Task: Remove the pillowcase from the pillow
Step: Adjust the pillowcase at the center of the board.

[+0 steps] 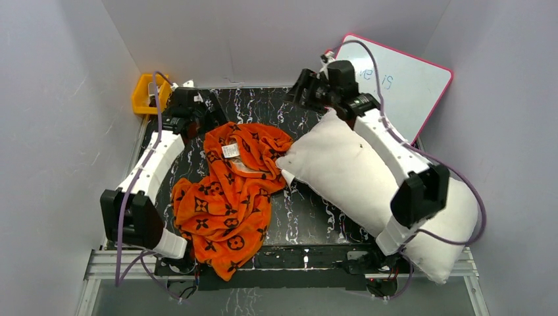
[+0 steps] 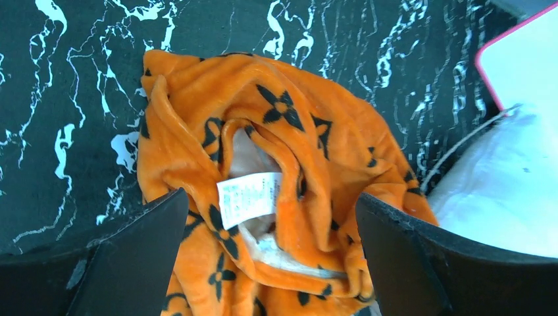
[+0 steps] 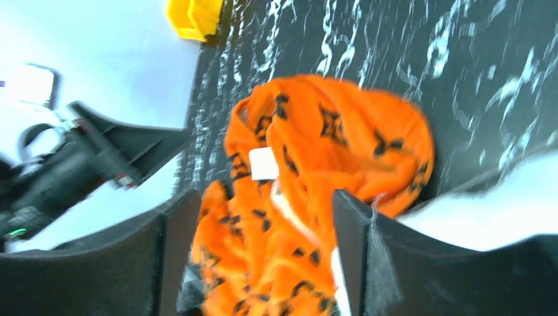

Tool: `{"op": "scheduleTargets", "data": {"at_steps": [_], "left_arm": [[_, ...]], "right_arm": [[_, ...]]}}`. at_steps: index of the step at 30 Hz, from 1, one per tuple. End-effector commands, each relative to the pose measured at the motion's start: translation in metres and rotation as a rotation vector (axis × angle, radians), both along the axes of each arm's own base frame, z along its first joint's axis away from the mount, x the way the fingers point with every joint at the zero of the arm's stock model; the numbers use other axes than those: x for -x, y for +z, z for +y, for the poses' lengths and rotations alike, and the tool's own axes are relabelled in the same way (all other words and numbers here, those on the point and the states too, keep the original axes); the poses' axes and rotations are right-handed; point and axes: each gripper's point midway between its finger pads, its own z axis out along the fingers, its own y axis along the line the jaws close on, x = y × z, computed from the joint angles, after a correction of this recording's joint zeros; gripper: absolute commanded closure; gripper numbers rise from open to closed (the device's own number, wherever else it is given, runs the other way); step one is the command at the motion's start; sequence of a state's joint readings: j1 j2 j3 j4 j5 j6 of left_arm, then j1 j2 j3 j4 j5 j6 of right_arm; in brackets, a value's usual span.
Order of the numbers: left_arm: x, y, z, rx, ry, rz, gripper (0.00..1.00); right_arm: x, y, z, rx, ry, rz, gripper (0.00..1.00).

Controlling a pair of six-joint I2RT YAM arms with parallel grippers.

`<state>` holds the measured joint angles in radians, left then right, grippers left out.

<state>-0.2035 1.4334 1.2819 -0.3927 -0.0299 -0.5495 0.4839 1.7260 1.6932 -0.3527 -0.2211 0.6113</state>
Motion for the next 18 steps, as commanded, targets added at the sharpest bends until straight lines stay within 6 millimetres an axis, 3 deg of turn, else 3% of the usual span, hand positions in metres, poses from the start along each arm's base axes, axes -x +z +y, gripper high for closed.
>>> {"op": "scheduleTargets", "data": {"at_steps": [1,2,3,7,11,14,18], "left_arm": [[-0.008,0.005,-0.006,-0.047,-0.144,-0.001,0.02],[-0.01,0.005,-0.006,-0.049,-0.146,-0.002,0.02],[-0.011,0.004,-0.006,-0.046,-0.149,-0.002,0.02],[-0.009,0.001,-0.007,-0.025,-0.151,0.0,0.02],[-0.006,-0.007,-0.008,-0.013,-0.153,0.017,0.02],[-0.005,-0.009,-0.005,-0.012,-0.144,0.021,0.02],[-0.004,-0.012,0.001,-0.008,-0.135,0.027,0.02]], "right_arm": [[0.036,-0.013,-0.009,-0.29,-0.121,0.319,0.1],[0.043,-0.013,-0.012,-0.346,-0.17,0.37,0.03],[0.05,-0.009,-0.014,-0.427,-0.233,0.443,0.02],[0.07,-0.011,-0.033,-0.566,-0.459,0.591,0.02],[0.072,-0.009,-0.047,-0.571,-0.644,0.684,0.01],[0.073,-0.019,-0.044,-0.498,-0.725,0.815,0.01],[0.078,-0.038,-0.024,-0.445,-0.749,0.954,0.02]]}}
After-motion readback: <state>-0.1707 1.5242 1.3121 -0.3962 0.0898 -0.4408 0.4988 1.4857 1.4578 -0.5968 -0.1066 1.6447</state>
